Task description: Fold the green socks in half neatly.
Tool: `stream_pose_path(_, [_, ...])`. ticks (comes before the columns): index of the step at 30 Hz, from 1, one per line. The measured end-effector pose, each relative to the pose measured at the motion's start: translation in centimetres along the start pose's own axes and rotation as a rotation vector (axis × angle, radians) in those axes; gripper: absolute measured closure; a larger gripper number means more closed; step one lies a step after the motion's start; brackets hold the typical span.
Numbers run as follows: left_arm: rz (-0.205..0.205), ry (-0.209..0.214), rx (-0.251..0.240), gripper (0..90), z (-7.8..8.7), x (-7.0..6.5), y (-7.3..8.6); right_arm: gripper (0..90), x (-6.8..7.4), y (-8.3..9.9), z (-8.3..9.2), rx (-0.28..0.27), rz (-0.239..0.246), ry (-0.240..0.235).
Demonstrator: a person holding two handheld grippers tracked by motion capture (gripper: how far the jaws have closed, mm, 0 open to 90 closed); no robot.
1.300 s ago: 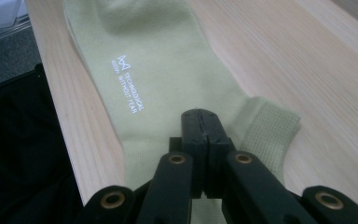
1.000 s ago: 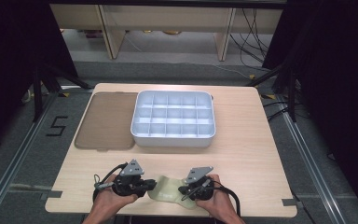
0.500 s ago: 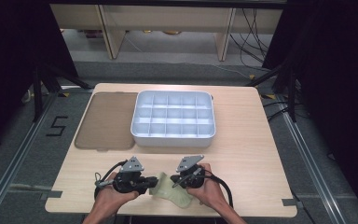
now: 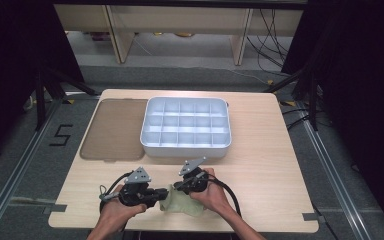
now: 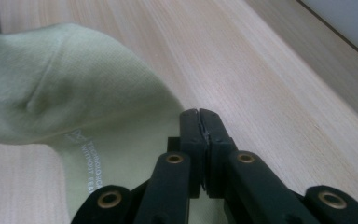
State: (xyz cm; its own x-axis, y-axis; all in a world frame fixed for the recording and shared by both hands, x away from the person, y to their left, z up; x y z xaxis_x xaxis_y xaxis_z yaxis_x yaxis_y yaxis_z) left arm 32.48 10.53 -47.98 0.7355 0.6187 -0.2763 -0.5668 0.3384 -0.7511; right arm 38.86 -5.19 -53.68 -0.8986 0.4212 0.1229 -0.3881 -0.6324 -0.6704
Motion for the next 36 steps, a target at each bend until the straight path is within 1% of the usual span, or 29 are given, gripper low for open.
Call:
stream_pose_path(1, [0.0, 0.0, 0.0, 83.9, 0.0, 0.0, 0.0, 89.1, 0.0, 0.0, 0.0, 0.0, 0.0, 0.0])
stream_pose_path(2, [-0.013, 0.004, 0.005, 83.9, 0.0, 0.1, 0.0, 89.2, 0.0, 0.0, 0.2, -0.006, -0.002, -0.009])
stream_pose_path(3, [-0.007, -0.007, -0.001, 83.9, 0.0, 0.1, 0.0, 89.2, -0.1, 0.0, 0.6, -0.015, 0.002, 0.003])
stream_pose_path(4, [0.001, 0.004, -0.001, 83.9, 0.0, 0.1, 0.0, 89.2, -0.1, 0.1, 1.6, -0.031, -0.001, 0.006])
stream_pose_path(5, [0.001, 0.004, -0.001, 83.9, 0.0, 0.1, 0.0, 89.2, -0.1, 0.1, 1.6, -0.031, -0.001, 0.006])
stream_pose_path(6, [-0.009, 0.0, 0.009, 83.9, 0.0, 0.2, 0.0, 89.2, -0.2, 0.2, 2.1, -0.047, 0.007, 0.011])
stream_pose_path(7, [0.0, -0.003, 0.0, 83.9, -0.1, 0.1, 0.0, 89.2, -0.1, 0.4, 2.7, -0.041, 0.011, 0.01])
stream_pose_path(8, [0.001, -0.002, -0.002, 83.8, -0.1, 0.0, 0.0, 89.2, 0.1, 1.1, 3.9, -0.036, -0.017, 0.018])
stream_pose_path(9, [-0.006, -0.004, 0.003, 83.8, 0.0, 0.0, -0.1, 89.2, -0.1, 1.4, 4.5, -0.036, 0.003, 0.026])
stream_pose_path(11, [-0.006, -0.003, 0.004, 83.8, -0.1, 0.0, -0.1, 89.2, -0.1, 2.4, 5.4, -0.014, 0.003, 0.043])
stream_pose_path(12, [-0.008, 0.006, 0.009, 83.8, -0.1, 0.0, -0.2, 89.2, -0.1, 3.0, 5.8, -0.008, -0.012, 0.052])
stream_pose_path(13, [-0.002, 0.005, 0.009, 83.8, -0.1, -0.1, -0.2, 89.2, -0.1, 3.0, 5.8, -0.008, -0.012, 0.052])
stream_pose_path(14, [-0.006, 0.002, 0.012, 83.8, -0.2, -0.2, -0.4, 89.2, -0.2, 3.9, 6.2, 0.0, -0.029, 0.06])
stream_pose_path(16, [-0.013, -0.004, 0.014, 83.7, -0.3, -0.3, -0.5, 89.2, -0.3, 4.2, 6.4, 0.001, -0.034, 0.063])
stream_pose_path(17, [-0.015, -0.002, 0.013, 83.8, -0.4, -0.3, -0.5, 89.2, -0.4, 4.4, 6.7, -0.001, -0.037, 0.061])
stream_pose_path(18, [-0.02, 0.004, 0.026, 83.8, -0.4, -0.4, -0.6, 89.2, -0.5, 4.5, 6.9, -0.009, -0.036, 0.064])
stream_pose_path(19, [-0.019, 0.006, 0.025, 83.7, -0.6, -0.5, -0.7, 89.2, -0.5, 4.5, 7.2, -0.012, -0.047, 0.061])
stream_pose_path(20, [-0.008, 0.006, 0.029, 83.7, -0.7, -0.6, -0.8, 89.2, -0.6, 4.6, 7.3, -0.01, -0.038, 0.065])
stream_pose_path(22, [-0.031, -0.004, 0.038, 83.7, -0.9, -0.7, -1.2, 89.3, -0.6, 4.8, 7.1, 0.005, -0.038, 0.066])
stream_pose_path(24, [-0.038, -0.005, 0.047, 83.7, -1.1, -0.9, -1.5, 89.6, -0.6, 5.2, 6.5, 0.029, -0.037, 0.061])
stream_pose_path(25, [-0.038, -0.005, 0.043, 83.7, -1.2, -1.0, -1.6, 89.8, -0.7, 5.3, 6.1, 0.022, -0.025, 0.058])
stream_pose_path(26, [-0.041, -0.002, 0.044, 83.6, -1.3, -1.1, -1.7, 90.0, -0.5, 5.4, 5.9, 0.038, -0.039, 0.056])
stream_pose_path(29, [-0.049, 0.001, 0.045, 83.6, -1.8, -1.5, -2.1, 90.0, -0.6, 5.2, 5.6, 0.03, -0.032, 0.063])
stream_pose_path(31, [-0.058, 0.009, 0.046, 83.6, -2.4, -1.7, -2.3, 90.0, -0.7, 5.2, 5.6, 0.043, -0.023, 0.054])
stream_pose_path(32, [-0.059, 0.012, 0.047, 83.6, -2.8, -1.9, -2.4, 90.0, -0.6, 5.2, 5.5, 0.043, -0.034, 0.055])
stream_pose_path(33, [-0.065, 0.014, 0.055, 83.5, -3.1, -2.1, -2.5, 90.0, -0.6, 5.1, 5.4, 0.032, -0.028, 0.042])
stream_pose_path(34, [-0.066, 0.024, 0.063, 83.4, -3.9, -2.4, -2.5, 90.0, -0.7, 5.0, 5.3, 0.035, -0.007, 0.039])
stream_pose_path(35, [-0.066, 0.024, 0.063, 83.4, -3.9, -2.4, -2.5, 90.0, -0.6, 5.0, 5.1, 0.022, -0.032, 0.043])
stream_pose_path(36, [-0.07, 0.027, 0.068, 83.4, -4.5, -2.7, -2.5, 90.0, -0.6, 5.0, 5.2, 0.028, -0.031, 0.042])
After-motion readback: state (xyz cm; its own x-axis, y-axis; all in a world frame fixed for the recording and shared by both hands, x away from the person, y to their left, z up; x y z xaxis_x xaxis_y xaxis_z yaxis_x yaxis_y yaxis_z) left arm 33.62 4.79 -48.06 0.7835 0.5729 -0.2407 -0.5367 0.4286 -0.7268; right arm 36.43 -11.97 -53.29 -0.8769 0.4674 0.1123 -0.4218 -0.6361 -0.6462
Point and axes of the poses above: each handheld gripper's, and its own axes: z roughly backward along the jaws, y roughly out of its underside, x roughly to its left, the point moved 4 cm from there along -z, roughly forward along the jaws
